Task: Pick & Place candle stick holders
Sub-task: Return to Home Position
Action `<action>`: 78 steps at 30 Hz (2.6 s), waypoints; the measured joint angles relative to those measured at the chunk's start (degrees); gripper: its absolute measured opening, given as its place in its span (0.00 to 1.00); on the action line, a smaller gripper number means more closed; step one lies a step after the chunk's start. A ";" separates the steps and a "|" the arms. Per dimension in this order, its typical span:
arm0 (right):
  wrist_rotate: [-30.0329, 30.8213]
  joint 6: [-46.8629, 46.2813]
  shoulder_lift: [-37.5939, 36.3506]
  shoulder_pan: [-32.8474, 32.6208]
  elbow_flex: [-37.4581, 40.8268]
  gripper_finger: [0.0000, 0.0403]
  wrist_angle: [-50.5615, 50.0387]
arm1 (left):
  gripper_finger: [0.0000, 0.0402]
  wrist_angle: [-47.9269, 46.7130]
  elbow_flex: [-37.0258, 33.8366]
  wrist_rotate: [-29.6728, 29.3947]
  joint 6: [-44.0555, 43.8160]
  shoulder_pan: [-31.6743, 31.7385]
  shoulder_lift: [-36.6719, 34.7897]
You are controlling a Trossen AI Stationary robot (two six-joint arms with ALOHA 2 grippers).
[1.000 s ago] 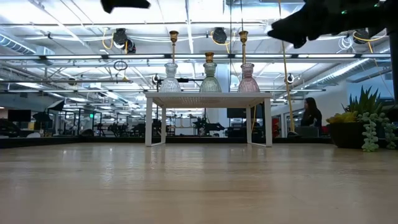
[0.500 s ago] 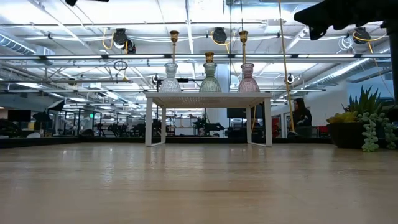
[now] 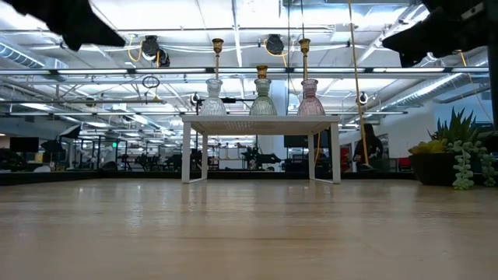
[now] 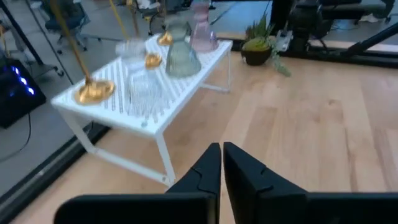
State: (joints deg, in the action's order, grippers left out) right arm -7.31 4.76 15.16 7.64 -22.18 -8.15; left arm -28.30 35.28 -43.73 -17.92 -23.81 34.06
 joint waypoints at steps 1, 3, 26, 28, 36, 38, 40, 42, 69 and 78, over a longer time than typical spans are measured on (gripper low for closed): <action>-0.01 -0.35 -1.14 0.00 0.64 0.00 0.00 | 0.07 0.40 -1.40 -0.19 -0.43 0.00 -0.96; -0.01 -1.06 -3.58 0.00 1.88 0.00 0.03 | 0.07 2.05 -3.95 -1.27 -0.62 0.00 -3.03; -0.28 -1.03 -14.98 0.00 12.21 0.00 -3.08 | 0.01 22.77 -24.65 -0.30 12.18 0.00 -16.91; -0.28 -1.03 -14.98 0.00 12.63 0.00 -3.06 | 0.01 27.67 -27.18 0.27 14.25 0.00 -16.91; -0.26 -1.08 -15.00 0.00 14.38 0.00 -2.01 | 0.07 40.33 -33.46 5.07 20.09 -0.01 -16.89; -0.25 -1.08 -15.00 0.00 14.61 0.00 -2.07 | 0.07 41.81 -34.10 5.26 20.51 -0.01 -16.89; -0.25 -1.08 -15.00 0.00 14.65 0.00 -1.88 | 0.05 42.54 -34.40 5.26 20.71 0.00 -16.89; -0.24 -1.08 -14.97 0.00 14.70 0.00 -0.14 | 0.03 42.73 -34.40 5.28 20.74 0.00 -16.89; -0.07 0.41 -14.21 0.02 21.30 0.00 13.62 | 0.05 39.67 -34.42 8.91 17.91 0.04 -16.82; -0.07 0.43 -14.23 0.02 21.32 0.00 13.86 | 0.11 39.69 -34.42 8.73 17.78 0.04 -16.82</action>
State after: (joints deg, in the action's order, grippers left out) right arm -7.38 5.19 0.93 7.66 -0.86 5.72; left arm 11.40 0.86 -35.00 -0.14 -23.77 17.23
